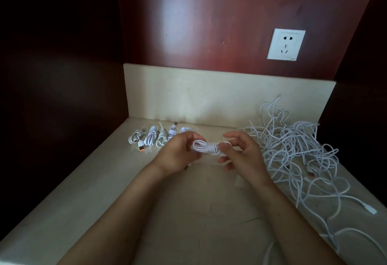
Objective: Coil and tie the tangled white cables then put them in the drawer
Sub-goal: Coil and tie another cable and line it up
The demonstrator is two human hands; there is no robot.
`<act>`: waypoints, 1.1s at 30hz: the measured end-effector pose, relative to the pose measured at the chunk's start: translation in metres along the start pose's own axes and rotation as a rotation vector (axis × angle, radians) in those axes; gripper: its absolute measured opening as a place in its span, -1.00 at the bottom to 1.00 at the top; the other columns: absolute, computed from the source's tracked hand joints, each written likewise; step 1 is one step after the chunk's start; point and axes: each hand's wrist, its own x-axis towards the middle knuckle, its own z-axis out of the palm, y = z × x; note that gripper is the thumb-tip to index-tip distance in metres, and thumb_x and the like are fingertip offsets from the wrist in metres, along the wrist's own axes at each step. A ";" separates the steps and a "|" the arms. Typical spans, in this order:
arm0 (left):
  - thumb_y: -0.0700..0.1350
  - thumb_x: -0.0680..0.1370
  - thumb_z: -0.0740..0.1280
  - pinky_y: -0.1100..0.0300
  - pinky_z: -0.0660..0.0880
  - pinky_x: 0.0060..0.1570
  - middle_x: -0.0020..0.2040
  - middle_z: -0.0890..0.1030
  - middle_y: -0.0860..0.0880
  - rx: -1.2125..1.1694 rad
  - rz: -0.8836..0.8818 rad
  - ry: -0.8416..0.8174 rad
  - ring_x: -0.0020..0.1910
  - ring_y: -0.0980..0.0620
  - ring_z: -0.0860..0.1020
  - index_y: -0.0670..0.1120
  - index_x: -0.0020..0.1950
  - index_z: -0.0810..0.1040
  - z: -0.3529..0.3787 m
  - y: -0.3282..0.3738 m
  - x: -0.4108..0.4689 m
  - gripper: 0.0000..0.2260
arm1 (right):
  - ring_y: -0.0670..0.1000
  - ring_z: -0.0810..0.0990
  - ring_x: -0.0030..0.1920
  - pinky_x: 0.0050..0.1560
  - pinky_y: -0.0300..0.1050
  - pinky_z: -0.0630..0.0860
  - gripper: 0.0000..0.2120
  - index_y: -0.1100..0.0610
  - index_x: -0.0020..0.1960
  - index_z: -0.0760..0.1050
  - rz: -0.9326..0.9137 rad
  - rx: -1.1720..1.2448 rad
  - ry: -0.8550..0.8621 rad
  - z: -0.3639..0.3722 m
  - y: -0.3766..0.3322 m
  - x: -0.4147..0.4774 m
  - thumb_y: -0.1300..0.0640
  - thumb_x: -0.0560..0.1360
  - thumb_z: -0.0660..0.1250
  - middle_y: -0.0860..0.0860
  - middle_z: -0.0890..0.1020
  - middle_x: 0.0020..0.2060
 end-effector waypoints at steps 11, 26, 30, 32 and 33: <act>-0.35 0.44 0.34 0.28 0.50 -0.08 0.03 0.55 0.19 0.088 0.194 0.032 -0.07 0.19 0.55 0.10 0.16 0.53 -0.006 0.021 0.021 -0.58 | 0.07 0.65 -0.24 -0.31 -0.04 0.60 -0.80 0.07 -0.15 0.50 -0.299 -0.136 0.024 -0.001 -0.006 -0.004 0.30 0.42 0.48 0.09 0.62 -0.17; -0.11 0.56 0.32 0.17 0.38 0.25 0.32 0.54 0.06 0.679 0.281 -0.340 0.36 0.10 0.43 0.01 0.33 0.55 -0.013 -0.020 0.096 -0.67 | 0.13 0.57 0.02 -0.13 -0.14 0.27 -0.92 0.00 -0.06 0.53 -0.426 -1.077 -0.285 0.023 0.019 0.046 0.14 0.46 0.35 0.00 0.55 0.01; -0.07 0.62 0.18 0.10 0.05 0.46 0.35 0.51 0.13 0.711 0.171 -0.337 0.35 0.14 0.44 0.11 0.40 0.44 -0.009 -0.028 0.102 -0.65 | 0.11 0.58 0.05 -0.10 -0.25 0.21 -0.90 -0.03 -0.06 0.58 -0.332 -1.014 -0.193 0.025 0.028 0.051 0.13 0.46 0.35 -0.02 0.59 0.07; -0.07 0.62 0.16 0.06 -0.03 0.50 0.35 0.51 0.13 0.699 0.135 -0.314 0.36 0.16 0.42 0.12 0.43 0.40 -0.008 -0.034 0.103 -0.64 | 0.13 0.60 0.03 -0.11 -0.23 0.22 -0.81 -0.02 -0.01 0.61 -0.319 -1.031 -0.195 0.028 0.029 0.051 0.04 0.46 0.25 -0.01 0.59 0.06; -0.08 0.62 0.17 0.06 -0.04 0.50 0.35 0.52 0.11 0.688 0.128 -0.302 0.37 0.14 0.42 0.10 0.44 0.38 -0.007 -0.035 0.102 -0.62 | 0.13 0.60 0.02 -0.12 -0.21 0.25 -0.69 -0.02 0.01 0.62 -0.320 -1.026 -0.212 0.030 0.029 0.051 -0.02 0.45 0.15 0.00 0.60 0.05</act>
